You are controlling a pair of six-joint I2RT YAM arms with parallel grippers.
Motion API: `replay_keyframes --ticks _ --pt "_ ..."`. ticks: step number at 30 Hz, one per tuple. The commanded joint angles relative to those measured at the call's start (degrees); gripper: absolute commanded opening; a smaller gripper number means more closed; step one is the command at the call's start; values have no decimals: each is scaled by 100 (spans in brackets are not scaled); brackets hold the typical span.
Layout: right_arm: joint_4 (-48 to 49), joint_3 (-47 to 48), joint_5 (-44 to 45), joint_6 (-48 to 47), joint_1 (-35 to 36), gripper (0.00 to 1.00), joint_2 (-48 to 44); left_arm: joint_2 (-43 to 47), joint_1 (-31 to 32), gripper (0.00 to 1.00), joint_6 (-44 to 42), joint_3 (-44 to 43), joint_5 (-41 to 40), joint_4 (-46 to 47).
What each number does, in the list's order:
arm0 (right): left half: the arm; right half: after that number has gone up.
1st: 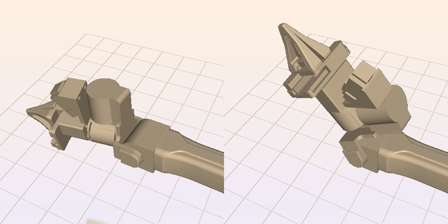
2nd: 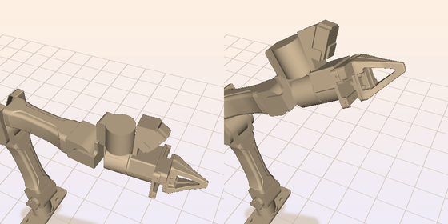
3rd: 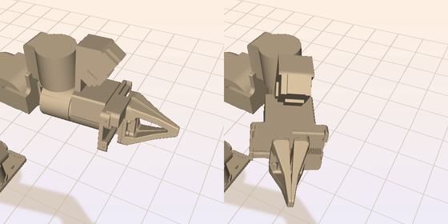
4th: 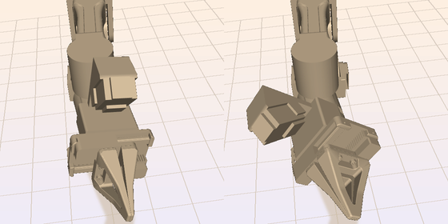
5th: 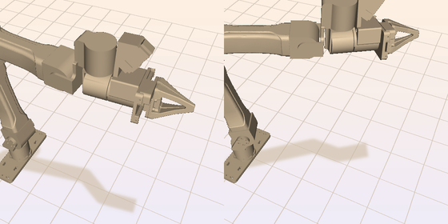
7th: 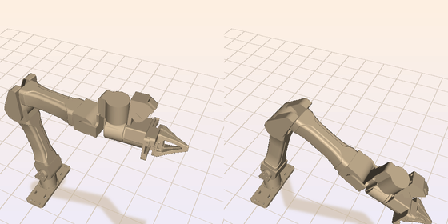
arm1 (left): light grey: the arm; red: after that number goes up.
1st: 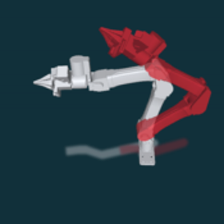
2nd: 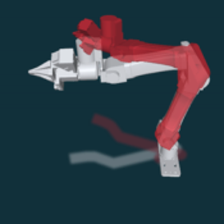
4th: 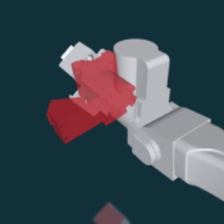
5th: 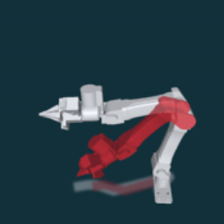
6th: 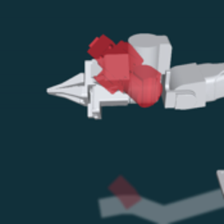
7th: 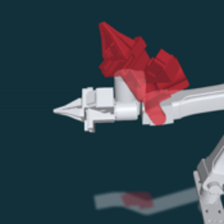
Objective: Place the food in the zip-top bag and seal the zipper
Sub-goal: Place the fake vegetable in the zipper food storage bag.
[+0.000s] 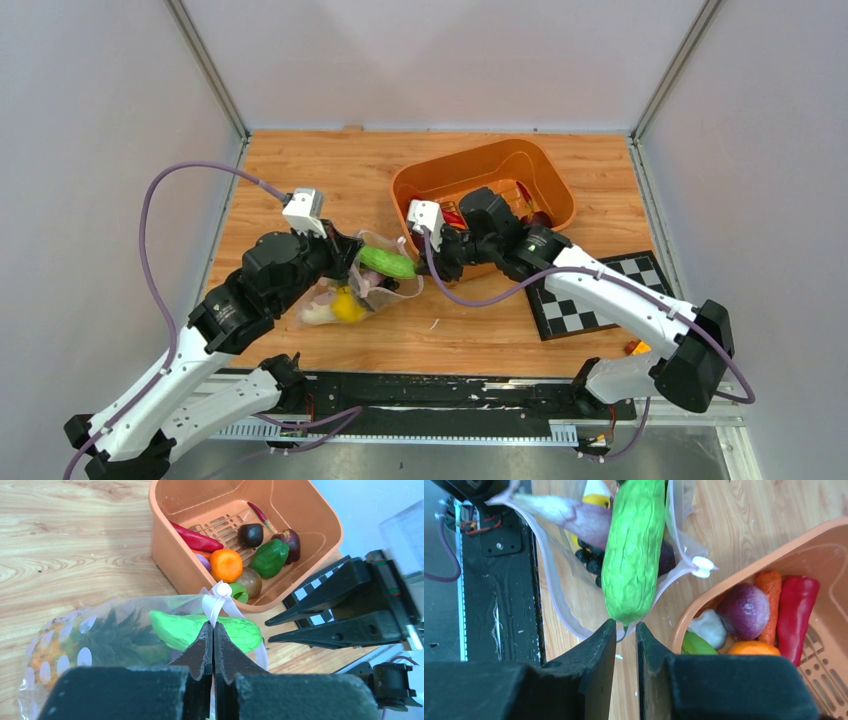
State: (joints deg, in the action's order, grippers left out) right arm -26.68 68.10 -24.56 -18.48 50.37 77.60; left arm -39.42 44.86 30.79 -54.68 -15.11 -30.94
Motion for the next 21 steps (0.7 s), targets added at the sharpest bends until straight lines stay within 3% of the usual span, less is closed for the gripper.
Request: replay_keyframes --ticks 1,4,10,12,16,21 --pt "614 70 -250 186 31 21 -236 -43 5 1 46 -42 129 446" --pt "528 244 -394 212 83 23 15 -57 5 1 51 -42 158 453" --pt "333 276 -15 -60 114 56 132 35 7 1 57 -36 67 379" --pt "513 132 123 -129 118 63 59 27 5 1 46 -50 72 379" --pt "681 -48 63 -318 109 65 101 -27 6 1 45 -65 131 421" --pt "660 -8 -173 -419 116 55 319 -77 4 1 35 -75 140 447"
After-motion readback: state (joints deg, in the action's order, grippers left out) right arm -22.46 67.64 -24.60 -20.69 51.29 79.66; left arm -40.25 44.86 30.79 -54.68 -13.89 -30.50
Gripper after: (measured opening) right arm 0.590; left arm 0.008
